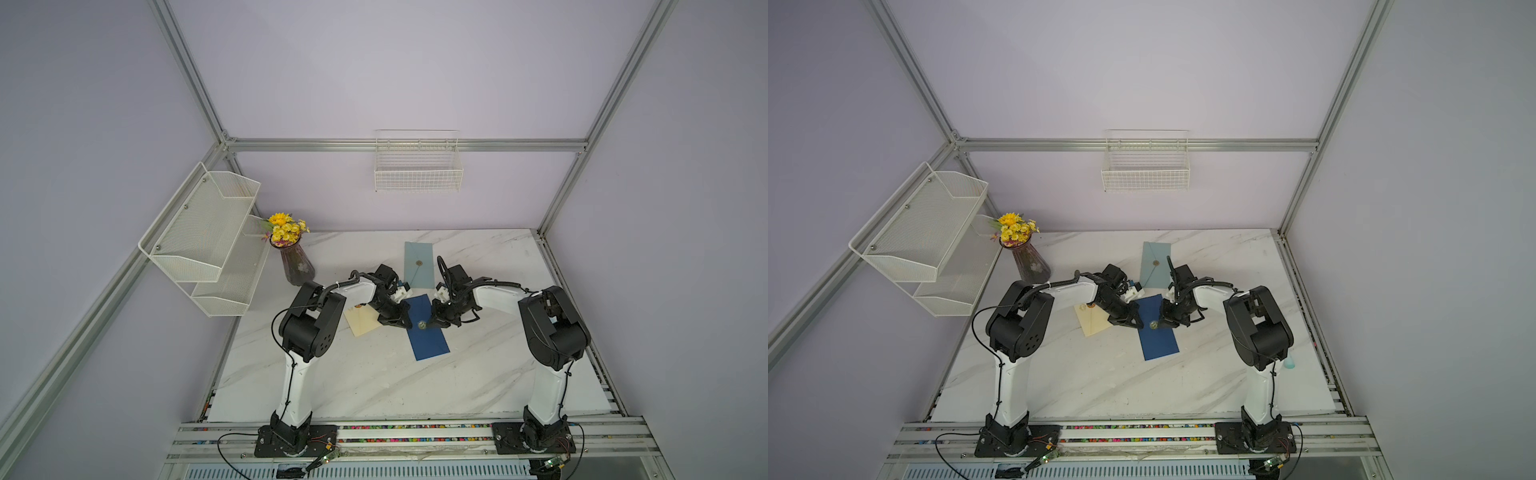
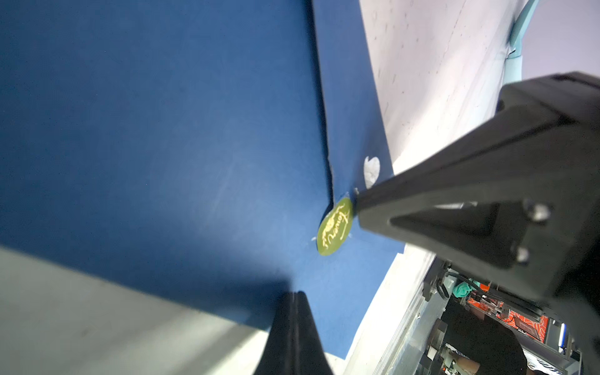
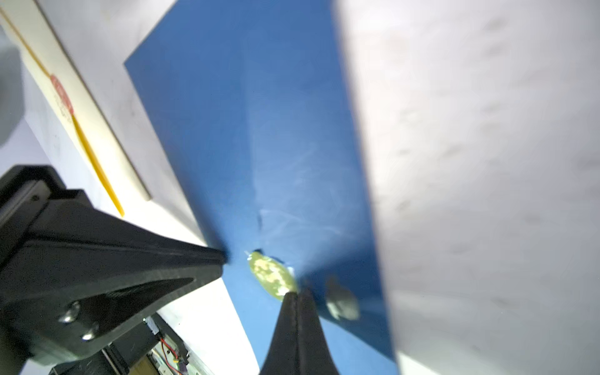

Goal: Fold the letter paper in half and place it into the envelope
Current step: Fold the envelope flap on the envelope.

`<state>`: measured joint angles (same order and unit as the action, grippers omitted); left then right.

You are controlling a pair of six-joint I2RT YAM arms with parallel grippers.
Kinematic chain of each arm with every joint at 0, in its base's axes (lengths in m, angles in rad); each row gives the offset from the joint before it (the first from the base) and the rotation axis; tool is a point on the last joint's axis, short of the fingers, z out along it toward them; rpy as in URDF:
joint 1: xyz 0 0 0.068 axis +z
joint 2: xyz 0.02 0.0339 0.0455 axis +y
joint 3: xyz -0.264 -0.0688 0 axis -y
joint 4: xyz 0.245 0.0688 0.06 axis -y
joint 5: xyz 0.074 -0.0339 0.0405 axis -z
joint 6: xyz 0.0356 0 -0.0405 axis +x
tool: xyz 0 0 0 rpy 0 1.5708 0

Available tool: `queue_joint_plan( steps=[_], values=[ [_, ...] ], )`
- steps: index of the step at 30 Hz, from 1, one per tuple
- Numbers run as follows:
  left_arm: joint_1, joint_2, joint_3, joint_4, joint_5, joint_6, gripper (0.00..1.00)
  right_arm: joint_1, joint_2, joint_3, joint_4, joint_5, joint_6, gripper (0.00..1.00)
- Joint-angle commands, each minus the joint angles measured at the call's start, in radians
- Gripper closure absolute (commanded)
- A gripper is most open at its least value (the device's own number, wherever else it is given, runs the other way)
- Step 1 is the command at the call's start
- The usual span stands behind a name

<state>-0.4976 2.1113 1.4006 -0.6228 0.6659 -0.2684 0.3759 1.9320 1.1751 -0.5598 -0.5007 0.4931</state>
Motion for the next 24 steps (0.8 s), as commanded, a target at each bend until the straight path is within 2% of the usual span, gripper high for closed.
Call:
queue_joint_plan(
  steps=[1, 7, 14, 24],
  values=[
    [0.016, 0.047, -0.04, -0.061, -0.16, 0.038, 1.0, -0.031, 0.051, -0.056, -0.125, 0.199, -0.009, 1.0],
    [0.017, 0.047, -0.034, -0.06, -0.158, 0.038, 1.0, -0.019, 0.071, -0.028, -0.119, 0.163, -0.023, 1.0],
    [0.017, 0.053, -0.02, -0.06, -0.154, 0.038, 1.0, 0.062, 0.142, 0.077, -0.102, 0.089, -0.014, 1.0],
    [0.017, 0.056, -0.022, -0.053, -0.155, 0.028, 1.0, 0.089, 0.207, 0.141, -0.116, 0.086, 0.0, 1.0]
  ],
)
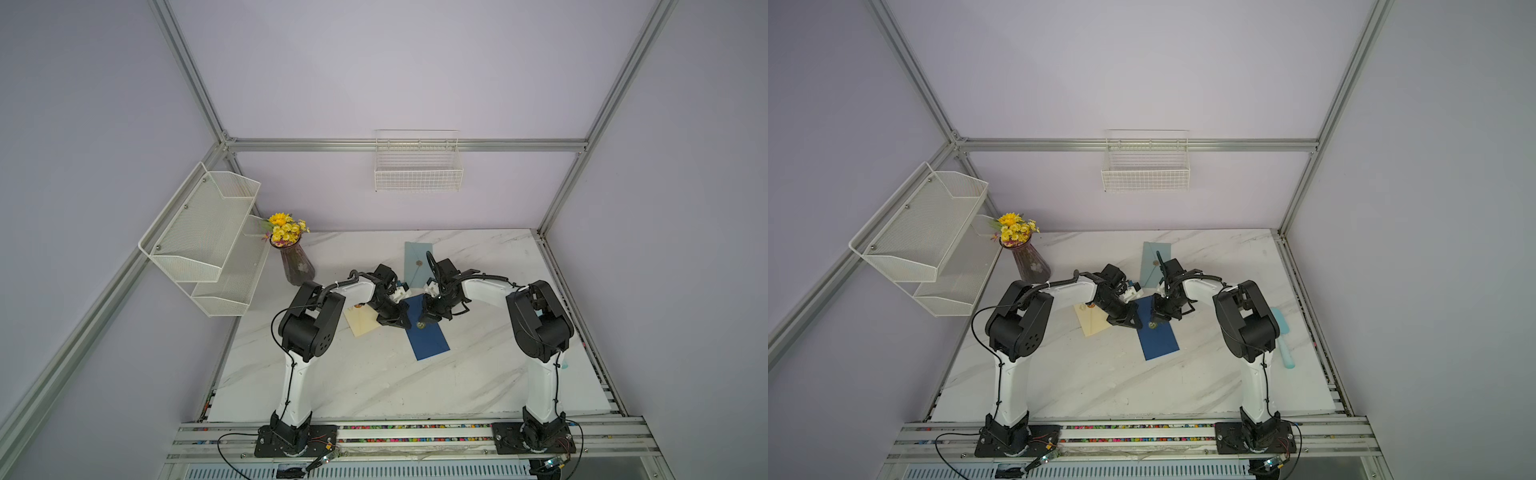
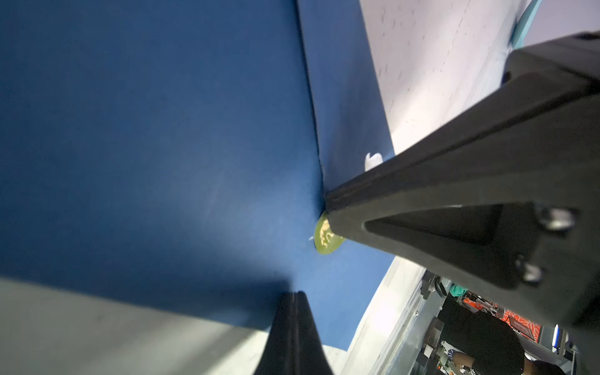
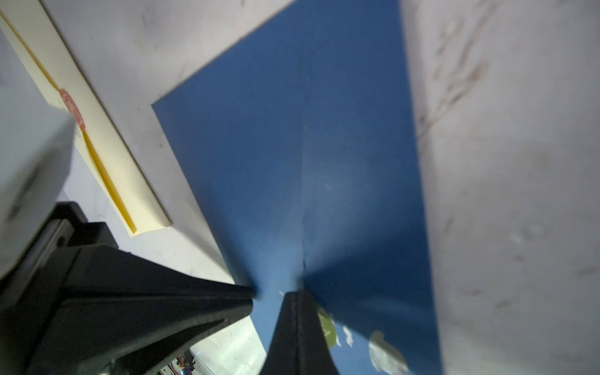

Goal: Fold the letter paper in half and place it into the envelope
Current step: Fold the envelope flap on the envelope.

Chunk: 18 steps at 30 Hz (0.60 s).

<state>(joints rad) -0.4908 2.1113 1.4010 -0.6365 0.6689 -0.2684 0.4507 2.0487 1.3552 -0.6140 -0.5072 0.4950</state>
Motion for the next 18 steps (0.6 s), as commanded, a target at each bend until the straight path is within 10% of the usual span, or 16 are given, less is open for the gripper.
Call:
queue_joint_plan(
  steps=[1, 18],
  values=[
    [0.009, 0.056, -0.022, -0.038, -0.157, 0.026, 1.0, 0.016, 0.092, -0.038, -0.067, 0.094, -0.009, 1.0],
    [0.009, 0.039, 0.033, -0.036, -0.166, 0.004, 1.0, 0.034, 0.049, 0.013, -0.116, 0.111, -0.047, 1.0]
  ],
)
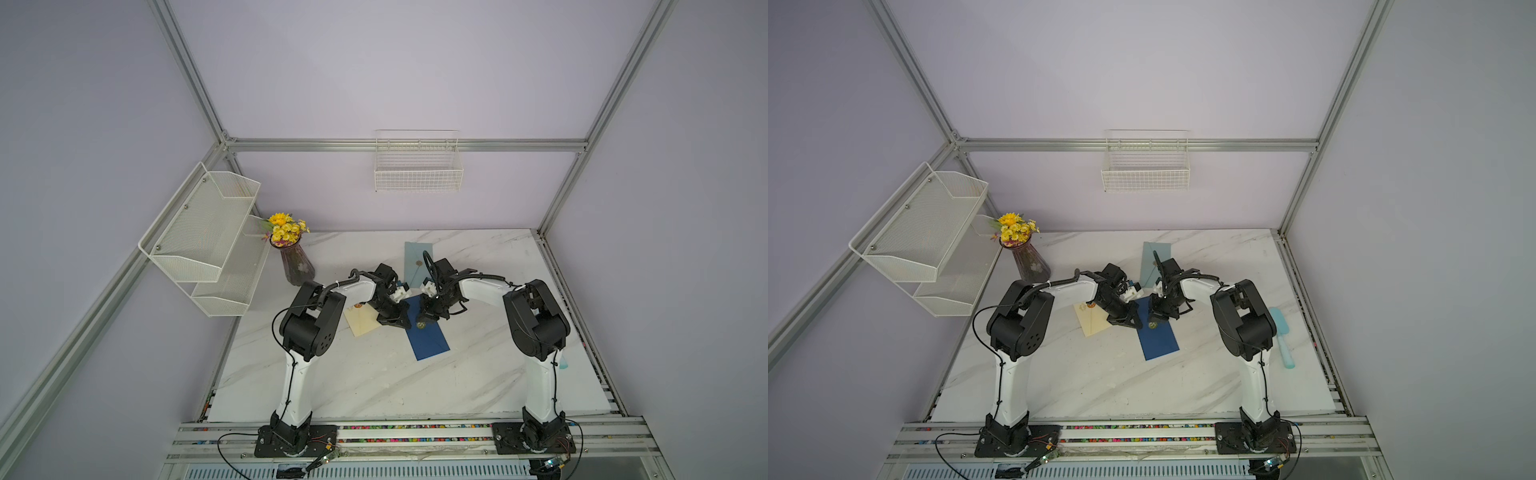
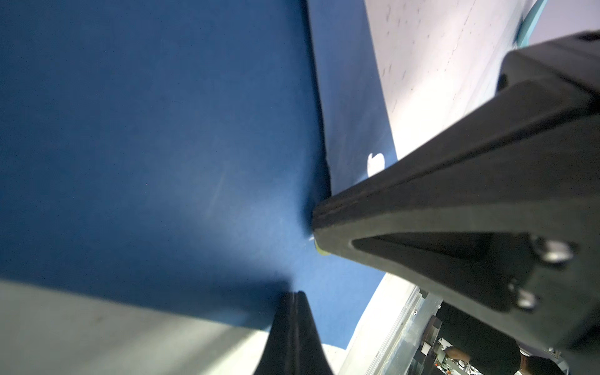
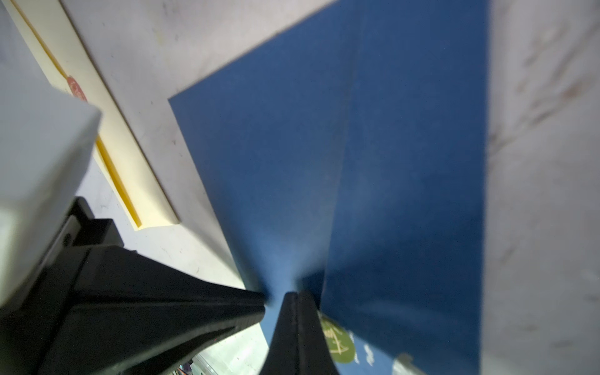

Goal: Fold the letter paper in half and place it into the envelope
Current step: Fold the envelope flap on the envelope.

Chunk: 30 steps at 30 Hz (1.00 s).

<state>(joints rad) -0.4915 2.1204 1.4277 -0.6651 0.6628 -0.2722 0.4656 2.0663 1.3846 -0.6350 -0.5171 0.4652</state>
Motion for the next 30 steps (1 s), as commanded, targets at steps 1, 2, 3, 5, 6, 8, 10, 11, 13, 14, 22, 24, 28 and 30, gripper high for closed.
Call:
queue_joint_plan(
  steps=[1, 2, 3, 5, 6, 8, 10, 11, 13, 14, 22, 24, 28, 30],
  values=[
    [0.01, 0.015, 0.017, -0.008, -0.163, 0.004, 1.0, 0.02, 0.016, 0.008, -0.102, 0.121, -0.018, 1.0],
    [0.01, 0.0, 0.033, -0.007, -0.164, 0.0, 1.0, 0.019, 0.004, 0.037, -0.106, 0.121, -0.016, 1.0],
    [0.01, -0.012, 0.047, -0.006, -0.164, -0.003, 1.0, 0.018, -0.007, 0.057, -0.108, 0.123, -0.015, 1.0],
    [0.009, -0.035, 0.084, -0.007, -0.164, -0.013, 1.0, 0.015, -0.03, 0.1, -0.109, 0.127, -0.014, 1.0],
    [0.01, -0.042, 0.105, -0.008, -0.164, -0.016, 1.0, 0.012, -0.036, 0.115, -0.111, 0.128, -0.011, 1.0],
    [0.01, -0.059, 0.144, -0.008, -0.163, -0.027, 1.0, 0.001, -0.051, 0.15, -0.118, 0.122, -0.006, 1.0],
    [0.01, -0.079, 0.17, -0.008, -0.164, -0.039, 0.99, -0.01, -0.07, 0.163, -0.122, 0.121, -0.003, 1.0],
    [0.01, -0.09, 0.178, -0.008, -0.168, -0.043, 0.98, -0.016, -0.083, 0.166, -0.121, 0.122, 0.0, 1.0],
    [0.01, -0.126, 0.179, -0.008, -0.188, -0.041, 0.96, -0.031, -0.111, 0.158, -0.121, 0.142, -0.007, 1.0],
    [0.011, -0.149, 0.172, -0.008, -0.208, -0.037, 0.94, -0.04, -0.126, 0.153, -0.121, 0.157, -0.01, 1.0],
    [0.072, -0.391, -0.02, 0.046, -0.403, 0.014, 0.01, -0.145, -0.207, 0.098, -0.098, 0.258, -0.092, 0.03],
    [0.104, -0.456, -0.098, 0.086, -0.442, 0.021, 0.0, -0.169, -0.238, 0.071, -0.068, 0.326, -0.111, 0.03],
    [0.182, -0.612, -0.283, 0.214, -0.535, 0.032, 0.0, -0.211, -0.318, -0.039, 0.077, 0.502, -0.139, 0.03],
    [0.225, -0.692, -0.369, 0.284, -0.607, 0.04, 0.0, -0.23, -0.363, -0.124, 0.207, 0.572, -0.146, 0.03]
  ],
)
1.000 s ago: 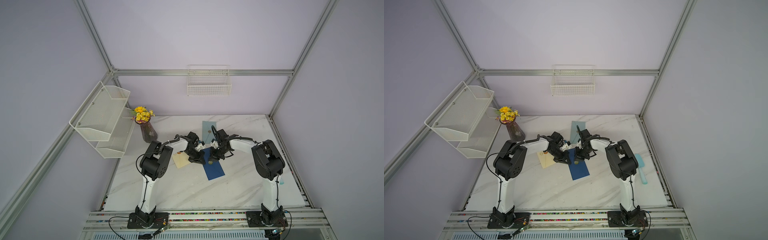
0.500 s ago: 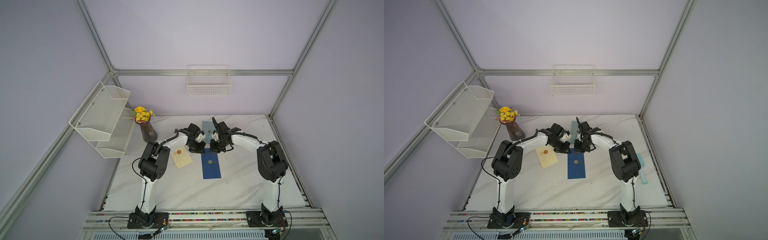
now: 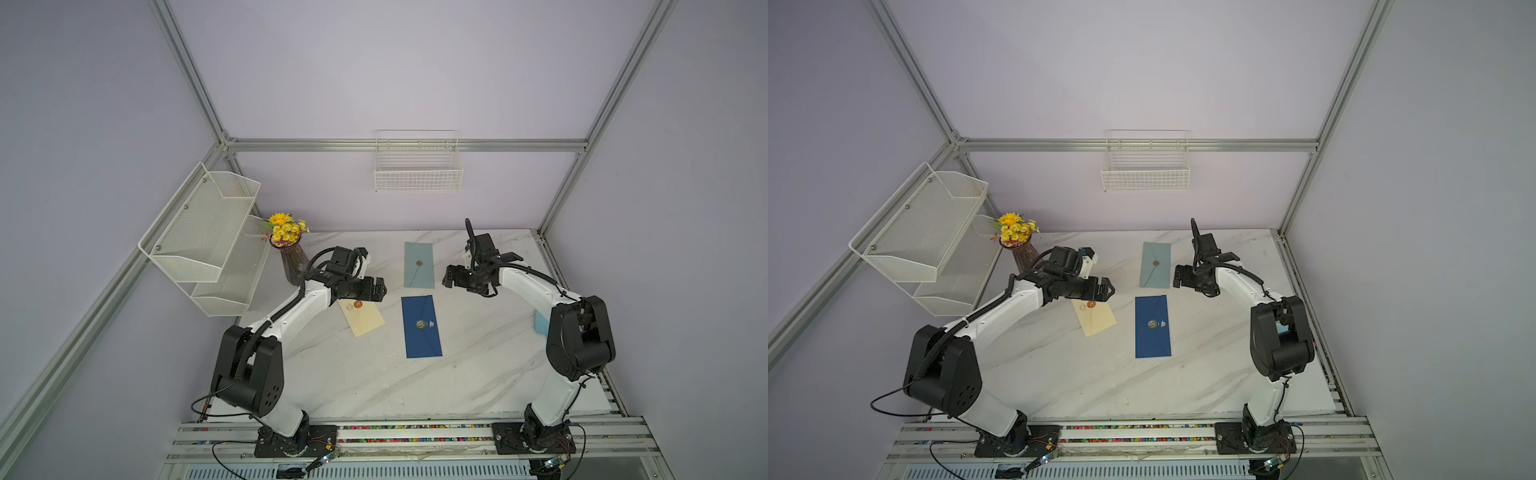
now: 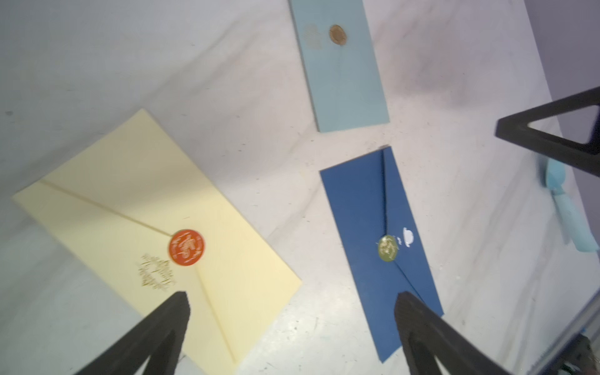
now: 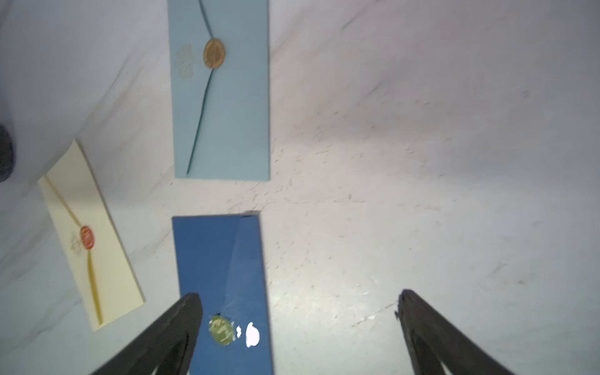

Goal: Fold the letter paper in half and place it into the envelope
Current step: Fold the envelope flap on the envelope, then reset both arms

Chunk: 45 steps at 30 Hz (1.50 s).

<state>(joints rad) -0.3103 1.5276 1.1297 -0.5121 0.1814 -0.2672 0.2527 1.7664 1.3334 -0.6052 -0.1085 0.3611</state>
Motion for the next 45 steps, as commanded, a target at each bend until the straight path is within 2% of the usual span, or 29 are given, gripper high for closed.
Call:
queue_joint_plan(
  steps=[1, 3, 7, 9, 14, 17, 22, 24, 26, 29, 30, 31, 33, 35, 38, 45],
  values=[
    [0.066, -0.151, -0.119, 0.166, -0.191, 0.023, 0.0, -0.023, -0.082, -0.116, 0.25, 0.2, -0.068, 0.03],
    [0.118, -0.209, -0.206, 0.255, -0.273, 0.021, 0.0, -0.024, -0.105, -0.197, 0.372, 0.275, -0.121, 0.03],
    [0.245, -0.235, -0.339, 0.402, -0.326, 0.007, 0.0, -0.029, -0.074, -0.3, 0.517, 0.431, -0.215, 0.03],
    [0.299, -0.221, -0.368, 0.453, -0.345, 0.007, 0.0, -0.054, -0.055, -0.345, 0.581, 0.427, -0.221, 0.03],
    [0.363, -0.181, -0.46, 0.65, -0.418, 0.049, 0.0, -0.079, 0.007, -0.493, 0.85, 0.454, -0.294, 0.03],
    [0.4, -0.129, -0.482, 0.754, -0.392, 0.099, 0.0, -0.085, 0.035, -0.547, 0.96, 0.458, -0.337, 0.03],
    [0.434, -0.002, -0.522, 0.99, -0.321, 0.111, 0.0, -0.104, 0.027, -0.596, 1.1, 0.426, -0.36, 0.03],
    [0.434, 0.037, -0.505, 0.99, -0.294, 0.124, 0.0, -0.126, 0.022, -0.646, 1.207, 0.405, -0.361, 0.03],
    [0.423, 0.014, -0.523, 0.991, -0.257, 0.151, 0.0, -0.165, 0.008, -0.692, 1.258, 0.359, -0.318, 0.03],
    [0.361, -0.04, -0.699, 1.252, -0.348, 0.186, 0.0, -0.197, -0.021, -0.78, 1.387, 0.329, -0.301, 0.03],
    [0.356, -0.012, -0.772, 1.423, -0.4, 0.178, 0.0, -0.2, -0.023, -0.814, 1.45, 0.333, -0.299, 0.03],
    [0.356, 0.032, -0.804, 1.558, -0.394, 0.199, 0.0, -0.201, -0.017, -0.843, 1.508, 0.33, -0.297, 0.03],
    [0.342, 0.041, -0.781, 1.514, -0.39, 0.212, 0.0, -0.202, 0.025, -0.895, 1.662, 0.338, -0.31, 0.03],
    [0.341, 0.022, -0.752, 1.426, -0.375, 0.212, 0.0, -0.202, 0.005, -0.871, 1.571, 0.344, -0.28, 0.03],
    [0.341, 0.027, -0.74, 1.405, -0.281, 0.263, 0.0, -0.202, 0.01, -0.877, 1.598, 0.347, -0.297, 0.03],
    [0.341, 0.031, -0.744, 1.423, -0.274, 0.265, 0.0, -0.202, 0.012, -0.877, 1.605, 0.348, -0.3, 0.03]
  ],
)
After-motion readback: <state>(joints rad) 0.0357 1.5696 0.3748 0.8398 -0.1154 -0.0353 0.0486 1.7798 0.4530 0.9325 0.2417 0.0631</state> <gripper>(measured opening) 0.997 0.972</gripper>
